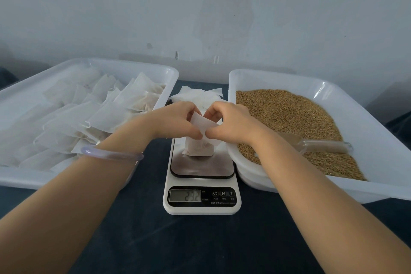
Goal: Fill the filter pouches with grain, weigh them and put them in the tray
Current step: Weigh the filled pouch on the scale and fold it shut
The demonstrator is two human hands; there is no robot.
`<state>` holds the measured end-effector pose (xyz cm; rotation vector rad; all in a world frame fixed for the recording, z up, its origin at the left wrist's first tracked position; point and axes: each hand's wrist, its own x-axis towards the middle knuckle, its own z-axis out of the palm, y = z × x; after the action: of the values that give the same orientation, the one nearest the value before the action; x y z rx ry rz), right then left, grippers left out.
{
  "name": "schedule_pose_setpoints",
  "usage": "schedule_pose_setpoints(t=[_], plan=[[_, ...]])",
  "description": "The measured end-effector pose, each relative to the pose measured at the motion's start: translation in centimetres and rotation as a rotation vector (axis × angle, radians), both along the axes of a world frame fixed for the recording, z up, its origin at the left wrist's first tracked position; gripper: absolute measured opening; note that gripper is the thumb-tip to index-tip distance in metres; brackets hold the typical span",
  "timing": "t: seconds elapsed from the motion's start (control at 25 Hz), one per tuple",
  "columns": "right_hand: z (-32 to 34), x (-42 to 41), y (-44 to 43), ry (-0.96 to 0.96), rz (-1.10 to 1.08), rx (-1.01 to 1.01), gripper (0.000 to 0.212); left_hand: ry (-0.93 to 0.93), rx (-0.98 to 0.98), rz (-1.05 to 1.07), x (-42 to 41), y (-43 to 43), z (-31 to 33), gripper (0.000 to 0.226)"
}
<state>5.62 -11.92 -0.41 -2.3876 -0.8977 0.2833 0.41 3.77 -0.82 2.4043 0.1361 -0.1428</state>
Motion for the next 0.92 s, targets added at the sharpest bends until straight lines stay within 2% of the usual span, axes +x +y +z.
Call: schedule_pose_setpoints(t=[0.36, 0.48, 0.56, 0.8, 0.92], plan=[[-0.12, 0.21, 0.01, -0.016, -0.005, -0.01, 0.024, -0.018, 0.064, -0.009, -0.19, -0.13, 0.06, 0.038], [-0.32, 0.38, 0.19, -0.07, 0.013, -0.09, 0.025, -0.005, 0.112, -0.026, -0.11, -0.11, -0.03, 0.027], [-0.37, 0.48, 0.17, -0.09, 0.022, -0.082, 0.018, -0.02, 0.124, -0.02, -0.06, 0.01, -0.1, 0.02], [-0.1, 0.42, 0.09, 0.001, 0.053, 0.322, 0.011, -0.174, 0.041, 0.1, -0.13, -0.22, 0.12, 0.023], [-0.03, 0.43, 0.32, 0.017, 0.039, 0.414, 0.005, -0.232, 0.012, 0.161, -0.26, -0.03, 0.47, 0.024]])
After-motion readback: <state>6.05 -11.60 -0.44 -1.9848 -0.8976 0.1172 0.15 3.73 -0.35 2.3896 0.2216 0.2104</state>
